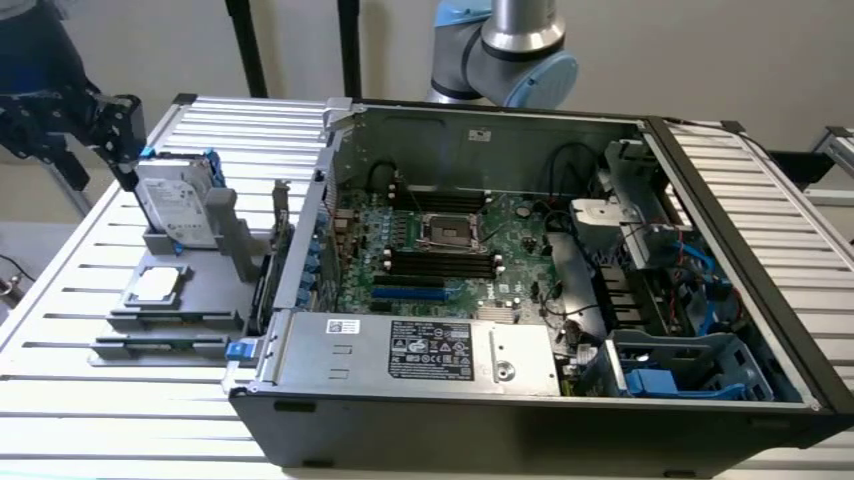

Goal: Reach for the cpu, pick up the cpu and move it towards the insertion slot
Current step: 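Pick up the cpu and move it towards the insertion slot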

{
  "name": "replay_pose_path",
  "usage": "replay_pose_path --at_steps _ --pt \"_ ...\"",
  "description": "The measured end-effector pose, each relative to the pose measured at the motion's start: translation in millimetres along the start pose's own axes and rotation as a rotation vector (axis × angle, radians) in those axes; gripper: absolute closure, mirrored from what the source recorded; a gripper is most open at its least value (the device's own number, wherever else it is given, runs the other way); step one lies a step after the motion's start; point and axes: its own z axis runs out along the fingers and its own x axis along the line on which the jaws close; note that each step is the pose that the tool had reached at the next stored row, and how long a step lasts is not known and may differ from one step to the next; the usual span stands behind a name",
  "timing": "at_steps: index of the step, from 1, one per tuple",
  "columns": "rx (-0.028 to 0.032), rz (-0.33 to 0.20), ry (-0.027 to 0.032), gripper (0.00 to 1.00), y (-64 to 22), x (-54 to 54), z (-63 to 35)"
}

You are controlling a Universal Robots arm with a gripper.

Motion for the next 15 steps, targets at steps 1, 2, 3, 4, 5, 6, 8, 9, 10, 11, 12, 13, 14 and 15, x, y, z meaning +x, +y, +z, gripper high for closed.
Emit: replay_pose_path --at_steps 1,2,3,4,5,6,8,9,10,11,12,13,14,15 --pt "0.0 0.0 0.0001 0.41 -0.1 -0.1 1.8" --pt "0.0001 0.0 0.0001 0.41 -0.4 -0.2 3.6" --pt "0.0001 0.0 0.0001 0.35 -0.6 -0.3 5.3" --pt "0.0 0.0 0.0 0.35 -0.9 -0.5 7.2" --pt "0.0 0.0 0.0 0.35 -1.3 -0.6 9.1" --pt "0.0 0.0 0.0 0.35 -1.7 -0.7 10.9" --pt "0.0001 0.0 0.0001 0.35 -2.6 -1.1 14.4" --pt "0.0001 0.0 0.0001 0.35 -3.1 -1.3 16.2" --pt "0.0 0.0 0.0 0.35 -3.6 -1.5 18.1" --pt "0.0 0.0 0.0 0.35 -4.2 -1.7 19.9" --pt "0.0 0.0 -0.0001 0.35 -4.8 -1.9 21.7" --pt "0.0 0.0 0.0 0.35 -5.5 -2.1 23.4" --pt "0.0 0.0 0.0 0.35 -6.2 -2.3 25.2" --pt "0.0 0.0 0.0001 0.35 -7.0 -2.4 27.0"
